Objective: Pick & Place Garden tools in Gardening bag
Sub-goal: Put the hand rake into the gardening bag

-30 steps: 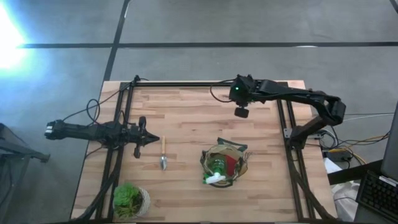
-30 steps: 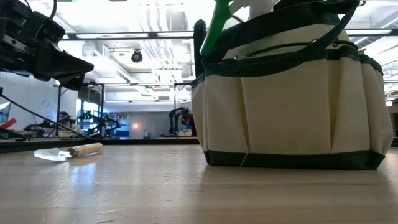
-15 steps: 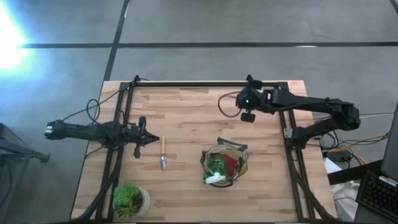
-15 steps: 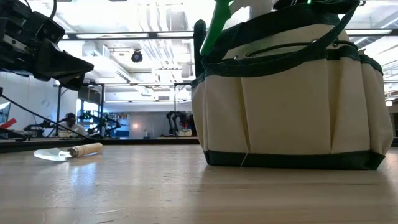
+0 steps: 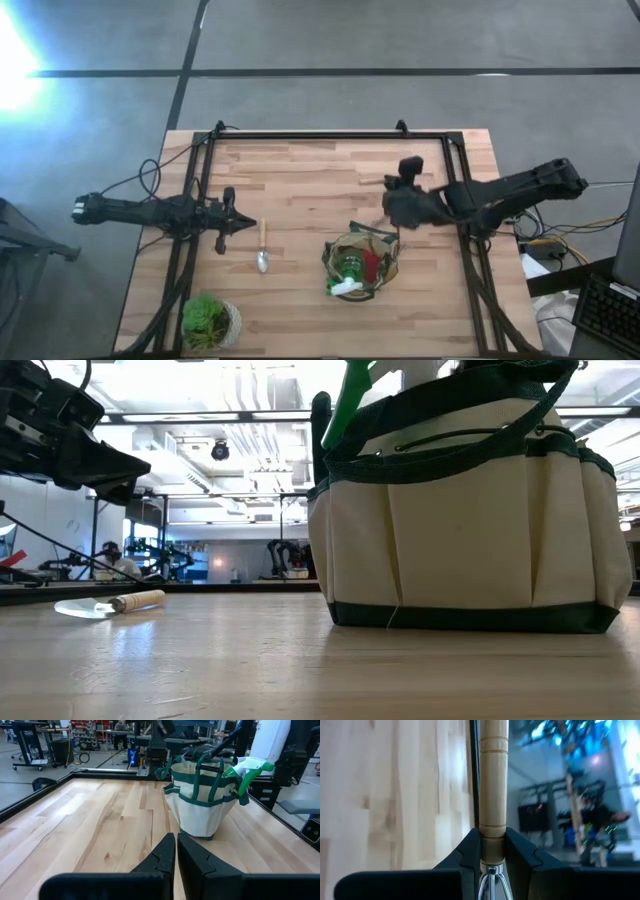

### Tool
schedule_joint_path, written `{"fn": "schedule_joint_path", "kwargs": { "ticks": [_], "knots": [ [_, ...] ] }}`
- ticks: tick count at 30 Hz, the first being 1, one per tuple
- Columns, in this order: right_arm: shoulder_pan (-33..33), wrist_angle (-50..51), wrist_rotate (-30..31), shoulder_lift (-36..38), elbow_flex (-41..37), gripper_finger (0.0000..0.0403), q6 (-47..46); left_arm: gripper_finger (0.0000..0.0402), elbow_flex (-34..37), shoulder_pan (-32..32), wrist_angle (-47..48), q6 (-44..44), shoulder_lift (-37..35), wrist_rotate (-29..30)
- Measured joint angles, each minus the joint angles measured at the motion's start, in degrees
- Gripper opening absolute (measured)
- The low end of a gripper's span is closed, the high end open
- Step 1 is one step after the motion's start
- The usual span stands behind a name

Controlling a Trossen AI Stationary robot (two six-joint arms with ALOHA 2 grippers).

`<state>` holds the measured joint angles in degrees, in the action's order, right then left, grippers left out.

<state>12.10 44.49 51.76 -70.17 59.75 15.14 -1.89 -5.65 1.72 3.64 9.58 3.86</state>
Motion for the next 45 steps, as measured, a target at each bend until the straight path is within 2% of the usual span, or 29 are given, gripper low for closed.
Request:
{"fn": "schedule_joint_path", "kwargs": {
  "ticks": [4,9,15,23,24,26,31,34,36,39,45],
  "knots": [
    [5.62,-0.02,6.55,-0.07,0.43,0.0048,-0.2,0.0023,0.0,0.0,0.02,0.0,0.0,0.02],
    [8.77,0.76,13.06,-0.07,0.48,0.0048,0.5,0.0023,0.0,0.0,0.01,-0.01,-0.01,0.02],
    [8.89,3.62,13.52,-0.42,-0.04,0.0048,4.77,0.0023,0.0,0.0,0.0,0.0,-0.02,0.02],
    [10.21,1.11,12.11,-0.47,0.18,0.0048,10.77,0.0023,0.0,0.0,0.0,-0.02,0.0,0.02],
    [10.48,-0.32,11.01,-0.75,0.56,0.0048,10.79,0.0023,0.0,0.0,0.02,0.0,-0.02,0.02],
    [10.67,-1.88,5.13,-1.19,1.8,0.0048,8.76,0.0023,0.0,0.0,0.0,-0.01,-0.01,0.0],
    [10.12,-0.14,-22.73,-3.86,8.18,0.0048,-4.26,0.0023,0.0,0.0,0.0,0.0,-0.02,0.02],
    [10.15,0.34,-34.69,-5.78,12.57,0.0048,-9.42,0.0023,0.0,0.0,0.01,0.0,0.06,0.04],
    [10.41,-1.24,-38.29,-6.84,14.8,0.0048,-11.23,0.0023,0.0,0.0,0.0,0.0,0.13,0.01],
    [11.06,-6.79,-39.99,-7.94,15.69,0.0048,-11.62,0.0023,0.0,0.0,0.0,0.0,0.13,0.02],
    [11.61,-22.74,-41.37,-7.21,10.47,0.0048,-10.22,0.0023,0.04,0.0,-0.04,-0.02,0.2,0.02]
  ]
}}
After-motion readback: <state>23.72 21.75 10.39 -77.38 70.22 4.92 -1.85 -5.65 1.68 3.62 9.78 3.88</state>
